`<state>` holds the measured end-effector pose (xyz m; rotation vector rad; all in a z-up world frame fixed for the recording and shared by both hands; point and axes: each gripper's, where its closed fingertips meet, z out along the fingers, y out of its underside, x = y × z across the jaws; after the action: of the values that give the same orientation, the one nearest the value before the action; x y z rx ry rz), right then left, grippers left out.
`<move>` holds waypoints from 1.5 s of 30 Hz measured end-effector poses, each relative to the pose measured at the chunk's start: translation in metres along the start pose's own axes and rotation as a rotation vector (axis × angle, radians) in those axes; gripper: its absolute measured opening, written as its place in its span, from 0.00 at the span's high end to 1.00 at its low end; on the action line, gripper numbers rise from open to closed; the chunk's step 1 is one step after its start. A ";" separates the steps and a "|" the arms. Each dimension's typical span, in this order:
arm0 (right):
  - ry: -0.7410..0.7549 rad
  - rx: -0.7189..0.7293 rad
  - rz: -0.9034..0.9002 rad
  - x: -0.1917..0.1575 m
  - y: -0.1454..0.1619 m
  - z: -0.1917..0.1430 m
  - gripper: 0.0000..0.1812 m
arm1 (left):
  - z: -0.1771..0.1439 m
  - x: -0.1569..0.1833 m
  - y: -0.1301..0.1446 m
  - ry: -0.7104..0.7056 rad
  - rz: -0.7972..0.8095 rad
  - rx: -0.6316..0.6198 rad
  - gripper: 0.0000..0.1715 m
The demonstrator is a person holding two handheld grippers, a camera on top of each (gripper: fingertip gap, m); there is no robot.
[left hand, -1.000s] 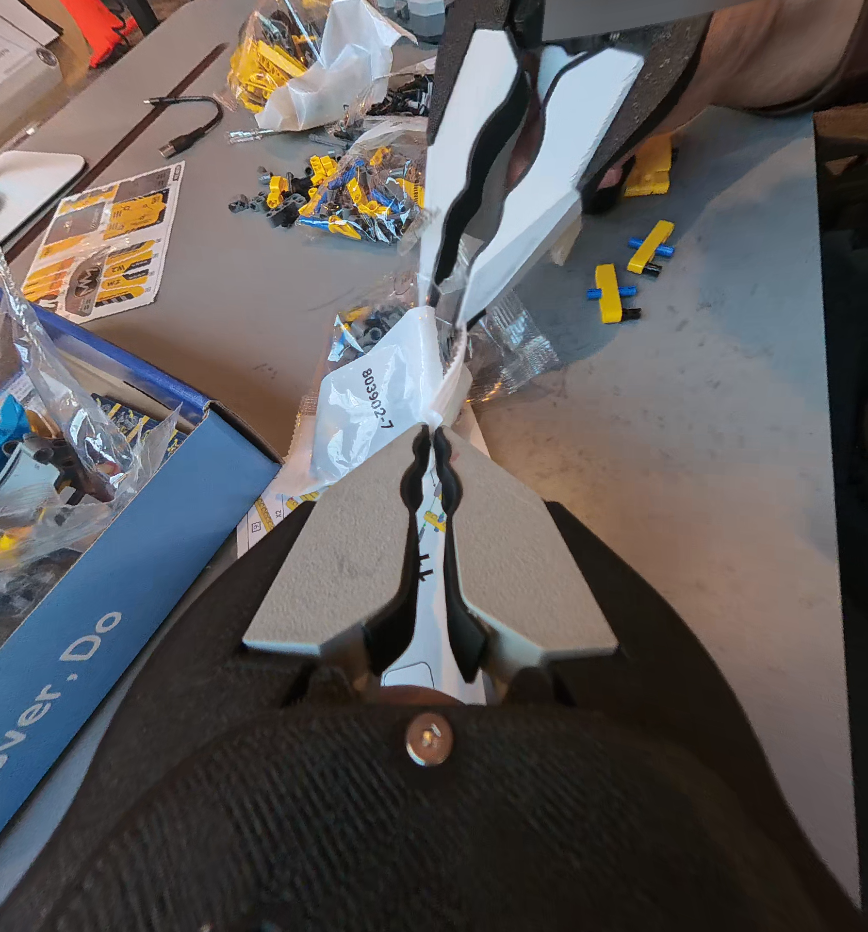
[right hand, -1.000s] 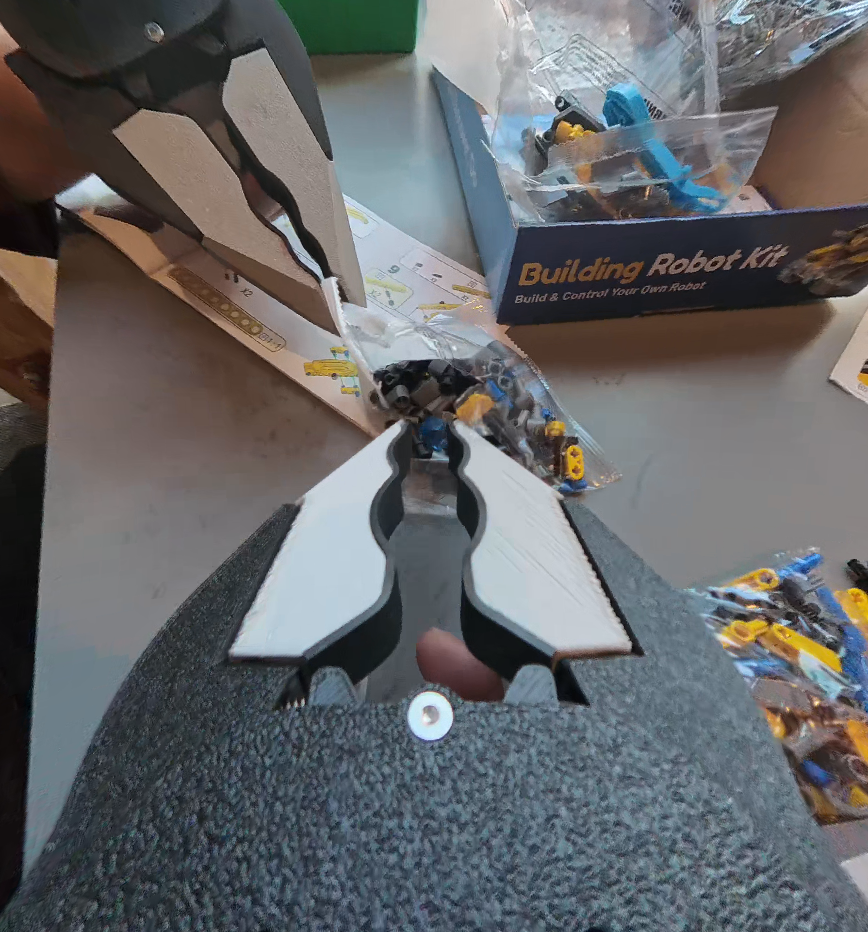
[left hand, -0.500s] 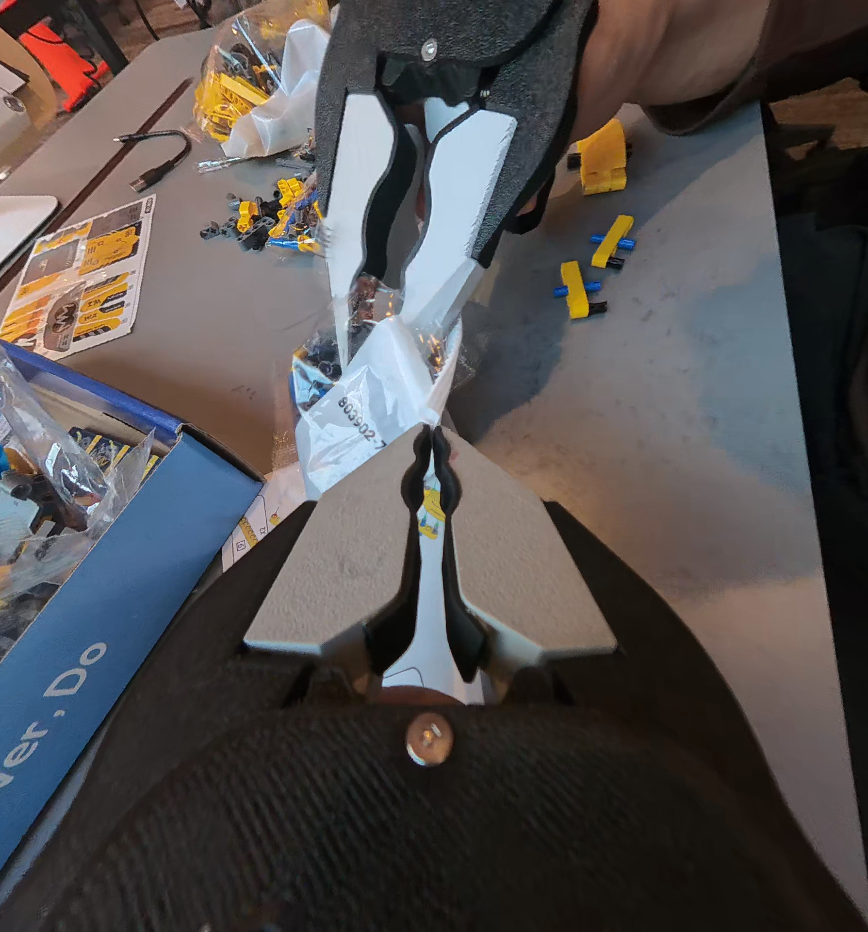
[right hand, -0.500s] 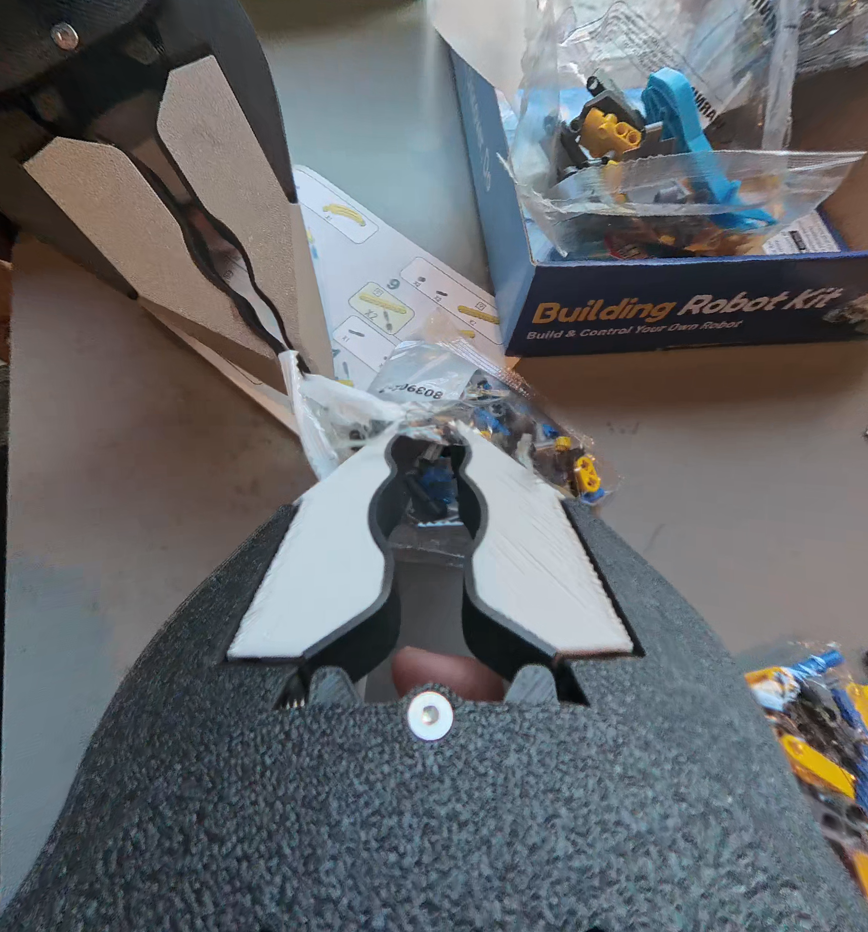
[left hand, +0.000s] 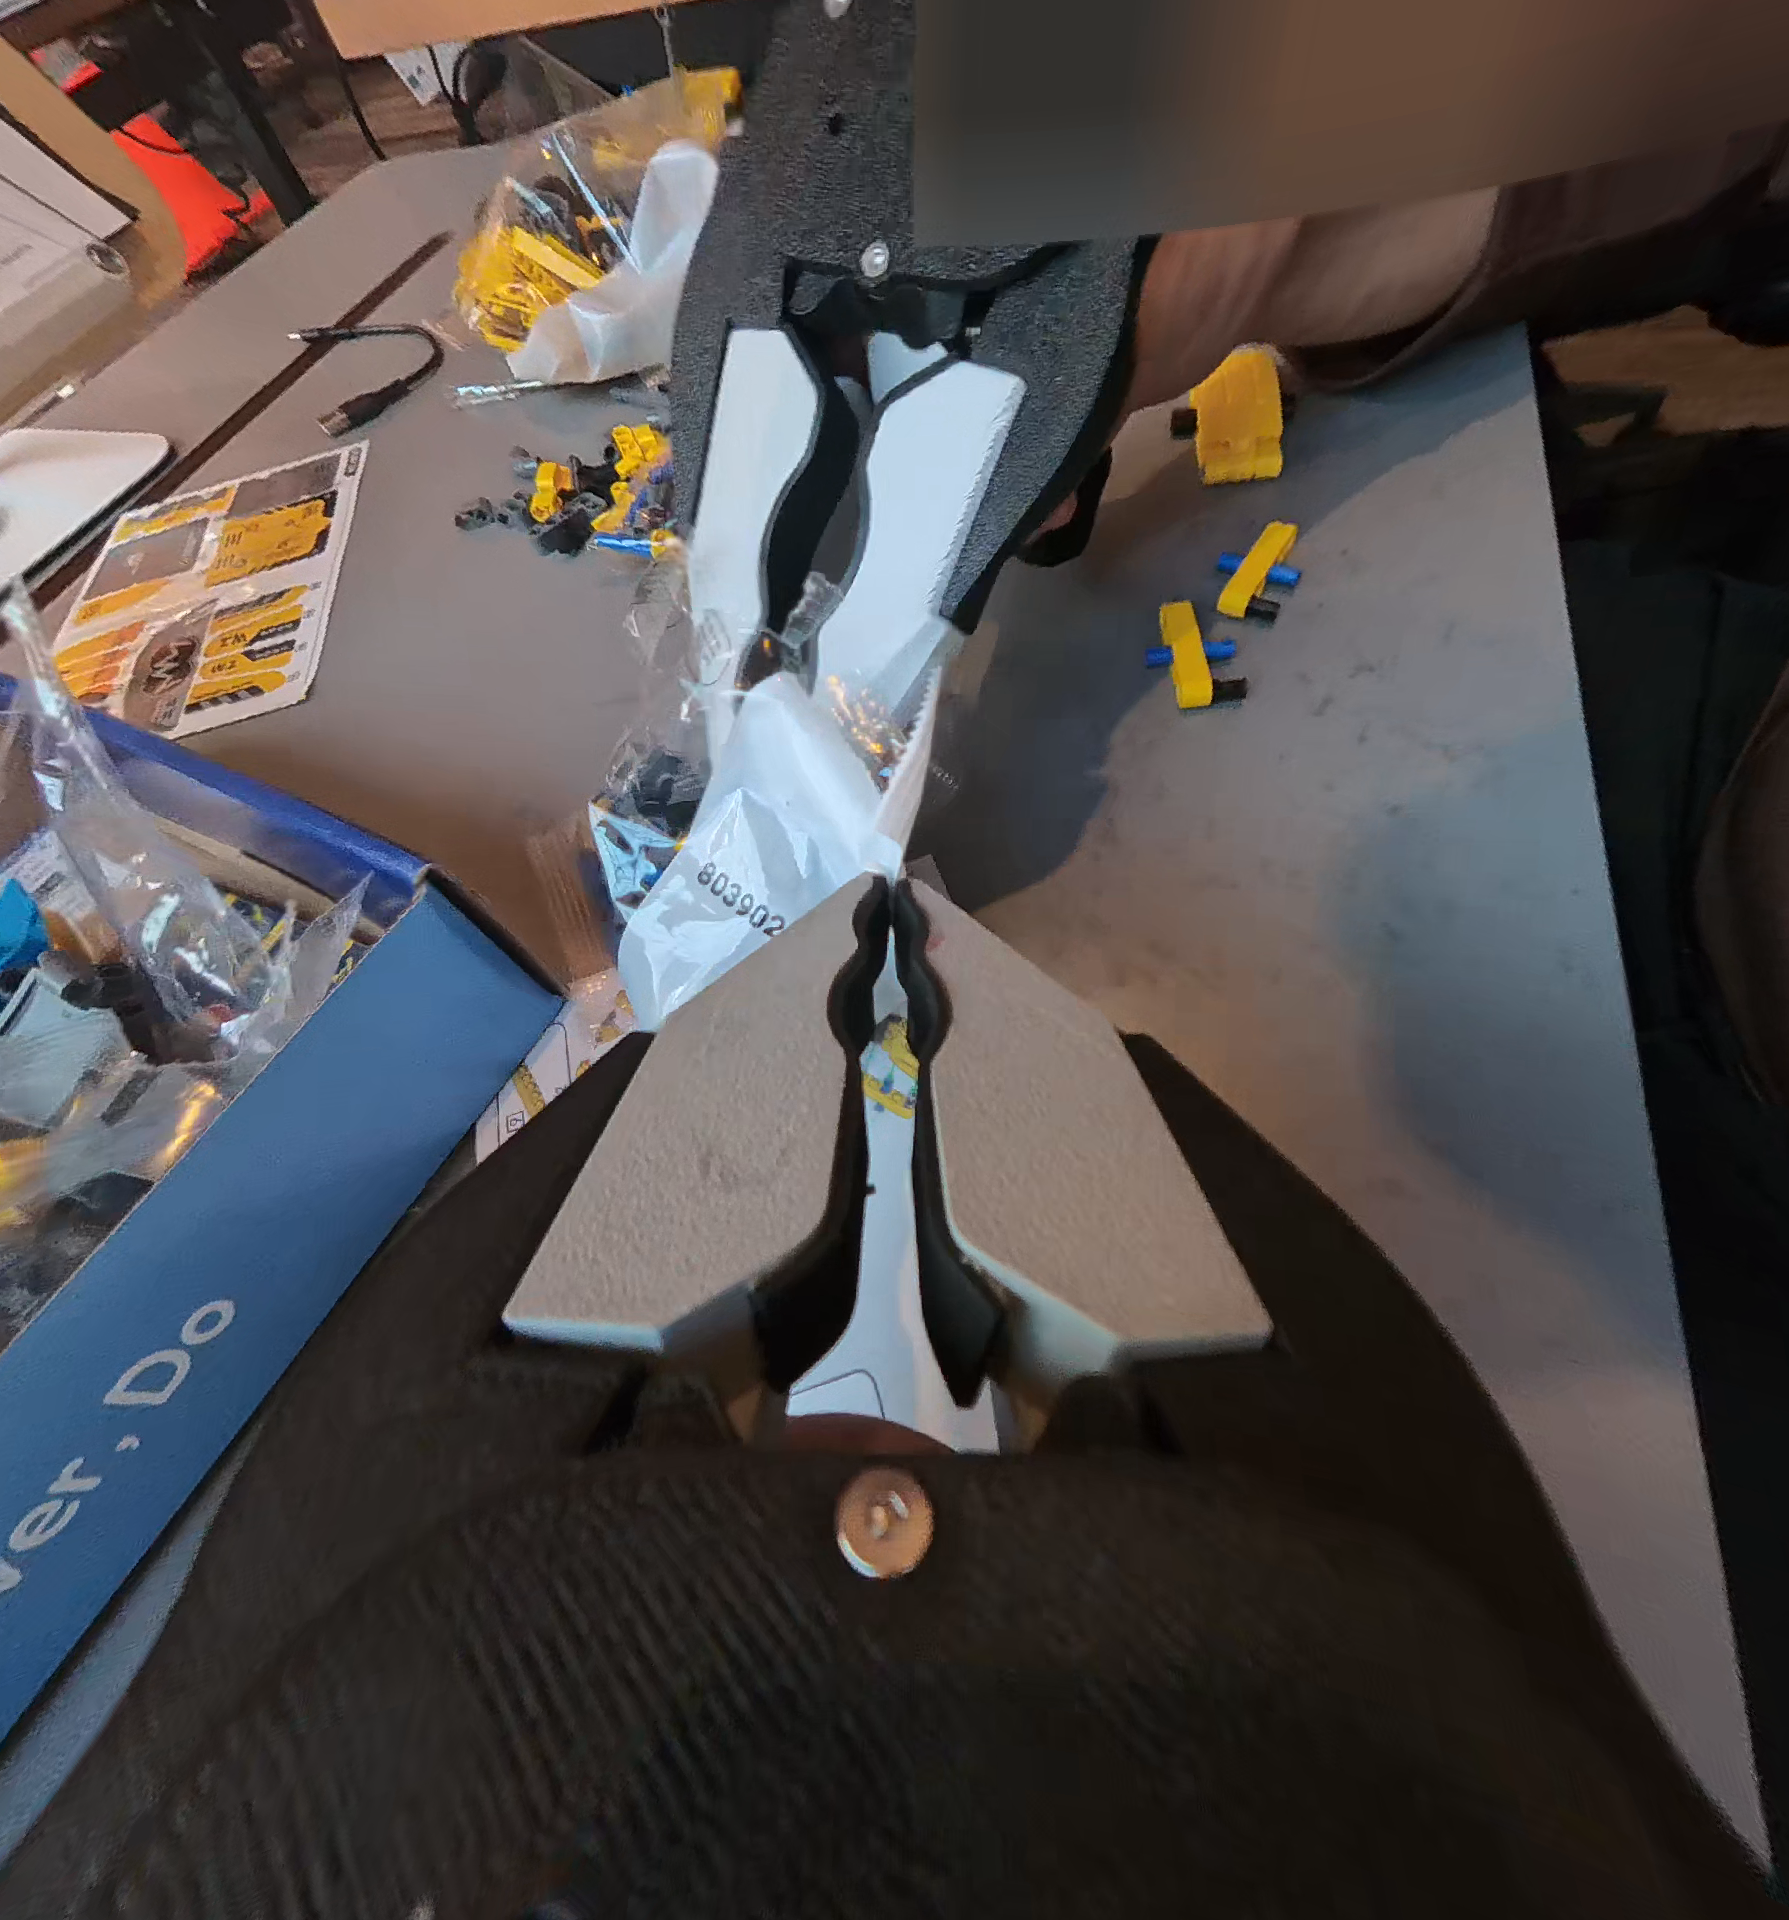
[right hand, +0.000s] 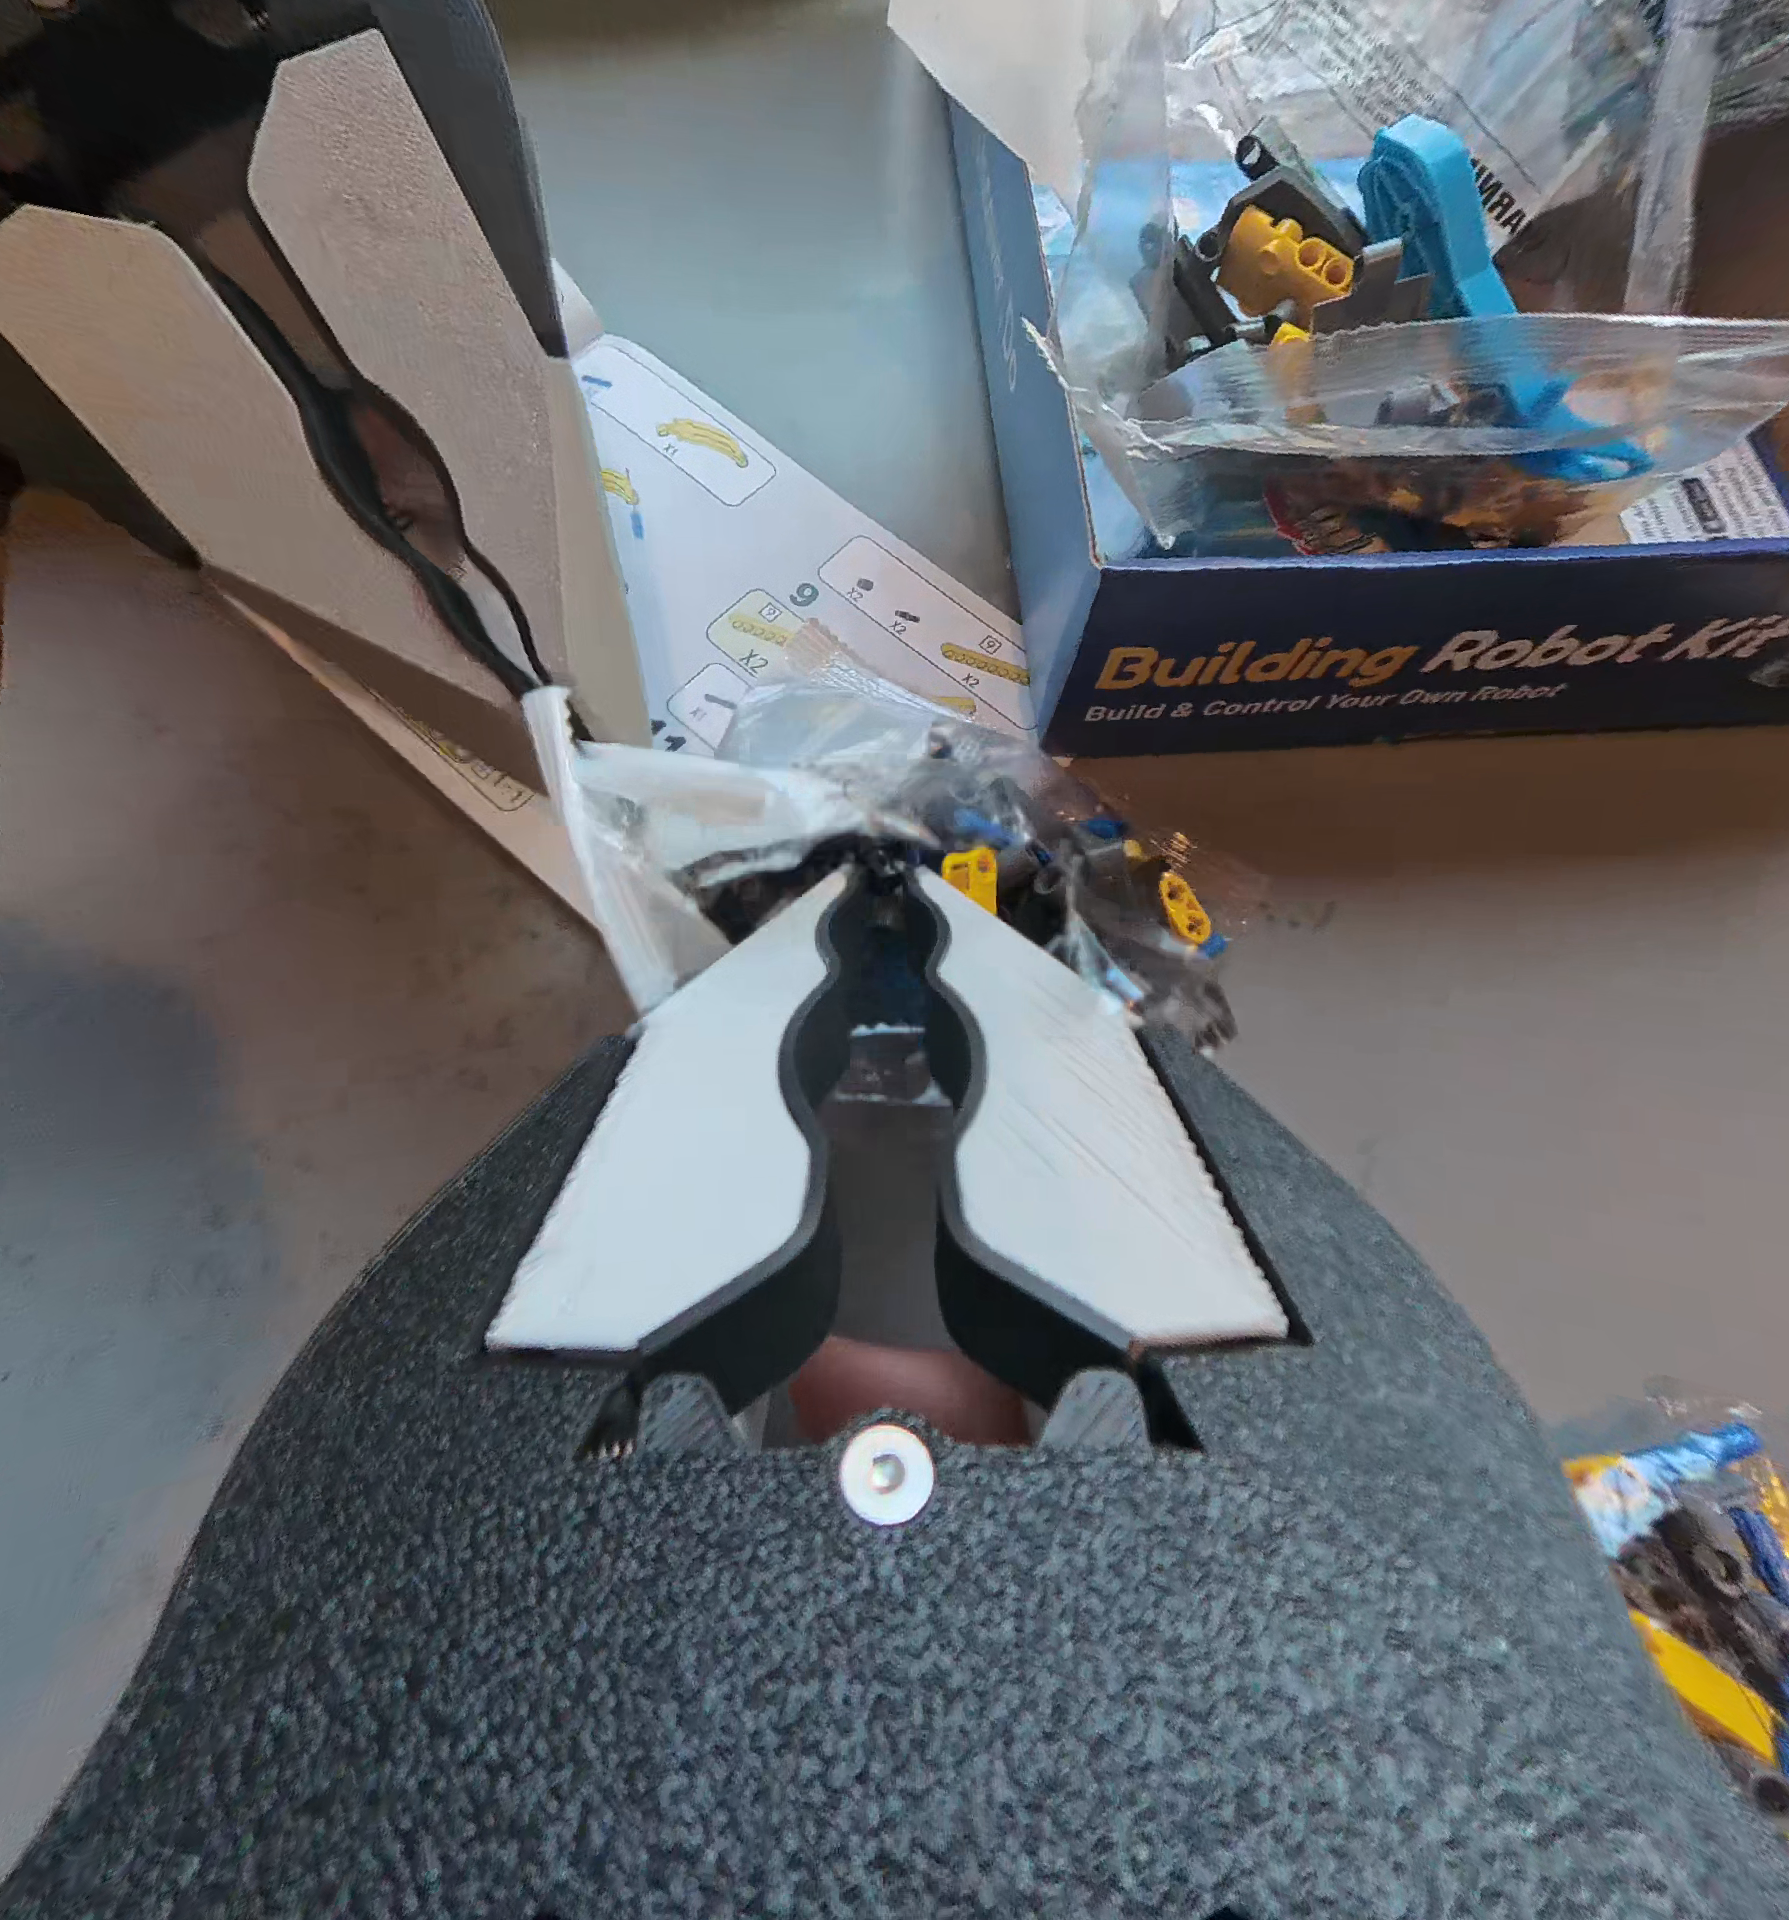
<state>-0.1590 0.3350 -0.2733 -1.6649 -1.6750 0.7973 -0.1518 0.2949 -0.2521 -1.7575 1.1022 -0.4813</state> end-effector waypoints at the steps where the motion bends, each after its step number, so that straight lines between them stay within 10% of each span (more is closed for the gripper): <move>1: 0.006 0.009 -0.001 0.001 0.000 -0.004 0.97 | -0.002 -0.001 -0.002 0.003 -0.014 0.017 1.00; 15: -0.059 0.150 0.094 0.007 0.013 -0.047 0.97 | -0.004 0.003 -0.004 0.054 -0.028 0.043 1.00; 26: 0.090 0.350 -0.246 0.007 -0.012 -0.073 0.97 | -0.009 0.006 -0.009 0.079 -0.022 0.087 1.00; 36: 0.216 0.179 -0.472 -0.006 -0.002 -0.046 0.93 | -0.007 0.020 -0.007 0.138 0.044 0.070 1.00; 45: 0.028 0.312 -0.443 -0.020 -0.005 -0.077 0.80 | -0.009 0.017 -0.010 0.138 0.020 0.092 1.00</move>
<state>-0.1012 0.3135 -0.2228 -1.0385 -1.7100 0.7603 -0.1450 0.2765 -0.2423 -1.6511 1.1734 -0.6389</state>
